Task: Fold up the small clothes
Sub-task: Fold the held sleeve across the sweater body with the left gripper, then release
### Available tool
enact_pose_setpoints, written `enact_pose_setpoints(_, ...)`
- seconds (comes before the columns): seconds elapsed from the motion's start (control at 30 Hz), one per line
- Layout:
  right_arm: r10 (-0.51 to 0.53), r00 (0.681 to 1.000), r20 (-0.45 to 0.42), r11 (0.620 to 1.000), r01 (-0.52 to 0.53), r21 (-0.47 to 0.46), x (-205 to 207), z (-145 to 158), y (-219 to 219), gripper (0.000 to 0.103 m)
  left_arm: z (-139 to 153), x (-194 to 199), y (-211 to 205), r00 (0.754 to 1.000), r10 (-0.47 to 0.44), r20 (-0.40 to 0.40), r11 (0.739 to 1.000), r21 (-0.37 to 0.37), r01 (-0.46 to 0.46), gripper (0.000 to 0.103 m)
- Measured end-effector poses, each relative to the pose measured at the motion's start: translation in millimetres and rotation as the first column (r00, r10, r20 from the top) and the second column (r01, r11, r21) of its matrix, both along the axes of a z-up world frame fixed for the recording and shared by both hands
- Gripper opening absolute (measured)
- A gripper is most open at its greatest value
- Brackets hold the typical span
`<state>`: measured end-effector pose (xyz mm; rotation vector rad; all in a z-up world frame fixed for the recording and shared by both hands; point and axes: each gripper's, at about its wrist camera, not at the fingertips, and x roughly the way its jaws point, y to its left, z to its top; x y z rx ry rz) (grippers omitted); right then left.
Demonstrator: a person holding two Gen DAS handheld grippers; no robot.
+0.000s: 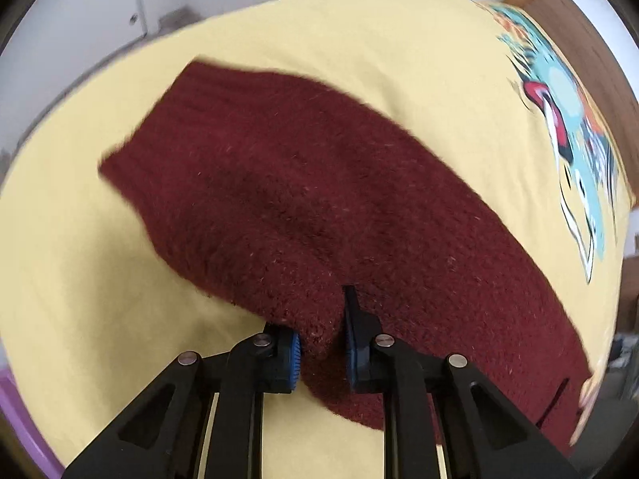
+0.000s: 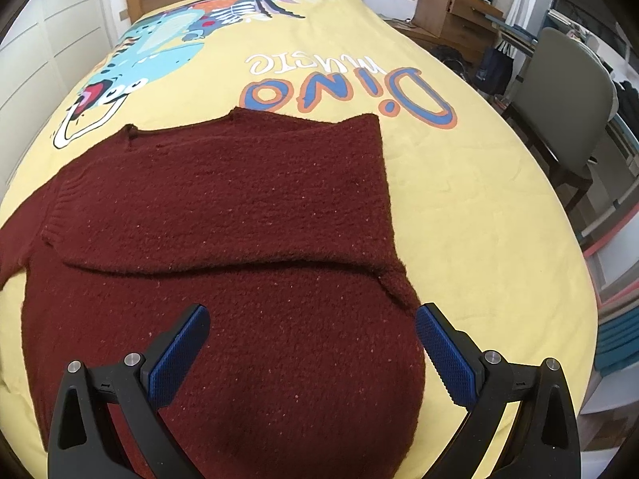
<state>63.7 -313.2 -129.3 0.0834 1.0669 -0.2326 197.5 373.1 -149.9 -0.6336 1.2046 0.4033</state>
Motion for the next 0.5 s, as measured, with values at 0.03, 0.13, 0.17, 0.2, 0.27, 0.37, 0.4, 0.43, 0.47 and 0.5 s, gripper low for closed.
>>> enact_pose_setpoints(0.03, -0.001, 1.0, 0.001, 1.0, 0.001, -0.004, 2, 0, -1, 0.102, 4, 5, -6, 1.0, -0.027, 0.004, 0.999, 0.02, 0.027, 0.013)
enact_pose_setpoints(0.13, -0.014, 1.0, 0.009, 1.0, 0.014, 0.004, 6, 1, -8, 0.102, 25, 6, -24, 0.994, -0.105, 0.041, 0.994, 0.045, 0.103, 0.013)
enact_pose_setpoints(0.17, -0.02, 1.0, 0.013, 1.0, 0.02, 0.011, 7, 2, -11, 0.102, 29, 7, -30, 0.991, -0.124, 0.048, 0.992, 0.047, 0.121, 0.013)
enact_pose_setpoints(0.2, -0.022, 1.0, 0.016, 1.0, 0.022, 0.015, 8, 3, -13, 0.102, 35, 6, -36, 0.988, -0.145, 0.057, 0.989, 0.047, 0.142, 0.013)
enact_pose_setpoints(0.27, -0.021, 0.999, 0.028, 1.0, 0.021, 0.018, 9, 6, -15, 0.102, 52, 5, -55, 0.976, -0.2, 0.082, 0.979, 0.05, 0.196, 0.012)
enact_pose_setpoints(0.37, -0.008, 0.999, 0.042, 1.0, 0.007, 0.009, 11, 11, -18, 0.102, 74, 12, -88, 0.953, -0.283, 0.112, 0.959, 0.069, 0.276, 0.012)
enact_pose_setpoints(0.4, -0.005, 0.999, 0.045, 1.0, 0.005, 0.008, 12, 12, -18, 0.102, 79, 15, -99, 0.944, -0.307, 0.119, 0.951, 0.076, 0.299, 0.012)
enact_pose_setpoints(0.43, -0.003, 0.999, 0.053, 1.0, 0.003, 0.008, 13, 14, -20, 0.102, 87, 14, -113, 0.932, -0.338, 0.13, 0.941, 0.087, 0.329, 0.012)
enact_pose_setpoints(0.47, -0.002, 0.998, 0.059, 1.0, 0.002, 0.01, 14, 16, -21, 0.102, 97, 12, -129, 0.918, -0.37, 0.143, 0.929, 0.094, 0.359, 0.012)
enact_pose_setpoints(0.5, -0.002, 0.998, 0.063, 1.0, 0.002, 0.011, 14, 17, -22, 0.102, 103, 12, -142, 0.907, -0.392, 0.154, 0.919, 0.092, 0.382, 0.012)
